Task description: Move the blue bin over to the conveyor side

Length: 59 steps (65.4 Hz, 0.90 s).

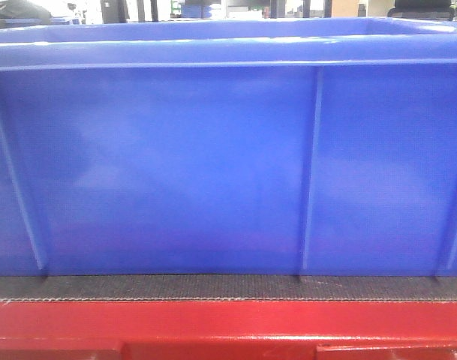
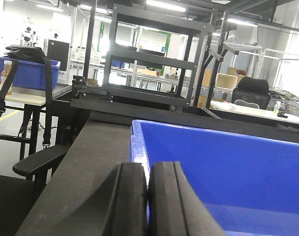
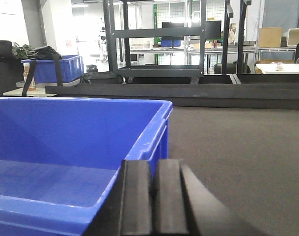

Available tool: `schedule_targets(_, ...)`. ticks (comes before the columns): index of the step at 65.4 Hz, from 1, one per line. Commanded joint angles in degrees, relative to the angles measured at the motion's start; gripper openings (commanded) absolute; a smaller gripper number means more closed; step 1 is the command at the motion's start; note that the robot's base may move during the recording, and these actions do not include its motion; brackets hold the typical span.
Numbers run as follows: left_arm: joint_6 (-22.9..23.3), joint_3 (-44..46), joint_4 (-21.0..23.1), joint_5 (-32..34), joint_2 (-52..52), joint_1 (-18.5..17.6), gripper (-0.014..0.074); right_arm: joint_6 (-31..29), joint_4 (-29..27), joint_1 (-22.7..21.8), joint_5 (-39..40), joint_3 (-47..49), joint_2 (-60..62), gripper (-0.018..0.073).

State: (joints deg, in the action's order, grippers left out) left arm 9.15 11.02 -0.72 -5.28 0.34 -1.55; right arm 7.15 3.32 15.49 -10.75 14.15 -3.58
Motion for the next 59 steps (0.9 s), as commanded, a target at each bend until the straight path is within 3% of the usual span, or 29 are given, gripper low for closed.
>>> schedule_targets(1, 0.07, 0.01, -0.12, 1.39, -0.34, 0.24, 0.0005, -0.25, 0.55, -0.12, 1.18, 0.00, 0.32, -0.0088)
schedule_targets(11, 0.07, 0.01, -0.12, 1.39, -0.34, 0.24, 0.0005, -0.25, -0.56, -0.12, 3.34, -1.87, 0.32, -0.0088)
schedule_targets(17, 0.07, 0.01, -0.12, 1.39, -0.34, 0.24, 0.0005, -0.70, -1.22, -2.31, 2.67, -3.65, 0.73, -0.0088)
schedule_targets(24, 0.07, 0.01, -0.12, 1.39, -0.34, 0.24, 0.0005, -9.42, -5.32, -6.54, 4.10, -7.84, 2.78, -0.0088)
schedule_targets(37, 0.07, 0.01, -0.12, 1.39, -0.34, 0.24, 0.0005, -9.26, -5.58, -8.82, 10.75, -14.15, 3.58, -0.0088)
schedule_targets(59, 0.07, 0.01, -0.12, 1.39, -0.34, 0.24, 0.0005, -9.26, -5.58, -9.60, 8.30, -14.15, 3.58, -0.0088)
